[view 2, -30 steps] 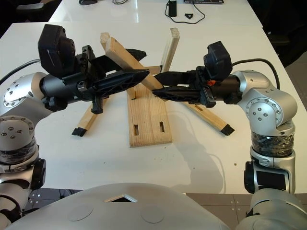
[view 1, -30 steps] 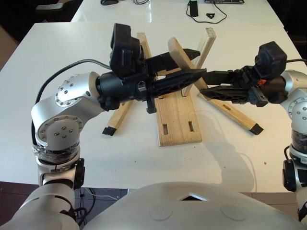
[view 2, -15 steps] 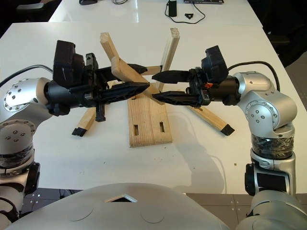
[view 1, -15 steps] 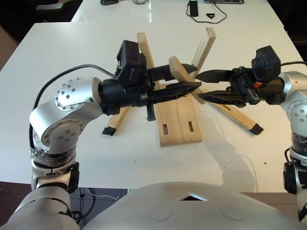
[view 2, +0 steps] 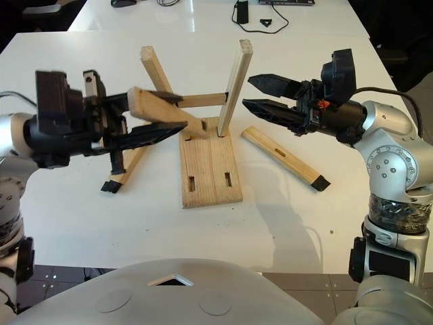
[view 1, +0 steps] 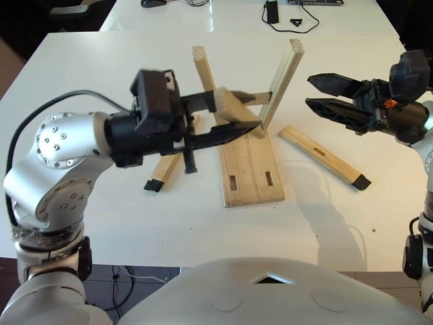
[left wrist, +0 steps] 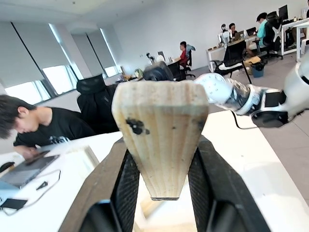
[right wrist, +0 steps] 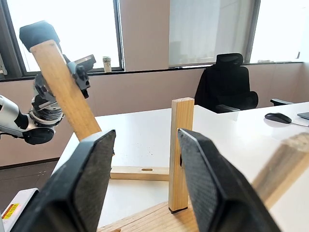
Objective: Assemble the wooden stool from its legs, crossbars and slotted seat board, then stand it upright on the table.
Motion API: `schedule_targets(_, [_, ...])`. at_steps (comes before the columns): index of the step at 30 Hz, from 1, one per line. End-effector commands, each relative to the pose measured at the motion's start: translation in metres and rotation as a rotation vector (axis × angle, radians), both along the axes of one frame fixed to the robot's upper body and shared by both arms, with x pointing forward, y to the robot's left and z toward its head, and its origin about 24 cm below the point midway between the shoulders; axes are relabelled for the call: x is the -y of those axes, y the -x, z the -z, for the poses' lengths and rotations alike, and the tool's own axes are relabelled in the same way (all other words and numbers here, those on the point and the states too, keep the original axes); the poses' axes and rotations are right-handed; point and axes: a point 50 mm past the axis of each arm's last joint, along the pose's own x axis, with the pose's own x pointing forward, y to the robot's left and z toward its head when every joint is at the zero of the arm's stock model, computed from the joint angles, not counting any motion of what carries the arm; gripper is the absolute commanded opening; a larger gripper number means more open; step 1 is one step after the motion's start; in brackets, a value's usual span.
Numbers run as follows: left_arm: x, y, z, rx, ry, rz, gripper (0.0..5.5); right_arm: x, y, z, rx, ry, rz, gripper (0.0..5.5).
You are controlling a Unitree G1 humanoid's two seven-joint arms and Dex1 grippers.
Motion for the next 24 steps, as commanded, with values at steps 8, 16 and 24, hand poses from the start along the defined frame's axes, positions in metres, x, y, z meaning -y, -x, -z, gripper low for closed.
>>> schedule_targets(8, [-0.15, -0.053, 0.063, -0.236, -0.06, -0.775, 1.29, 0.015, 0.011, 0.019, -0.023, 0.077, 0.137, 2.35])
schedule_targets(16, [-0.145, -0.026, 0.12, -0.369, -0.221, -0.704, 1.29, 0.014, 0.009, 0.028, -0.027, 0.106, 0.167, 2.35])
schedule_targets(24, [-0.109, 0.014, 0.113, -0.445, -0.243, -0.355, 1.29, 0.02, 0.006, 0.021, -0.032, 0.069, 0.203, 2.35])
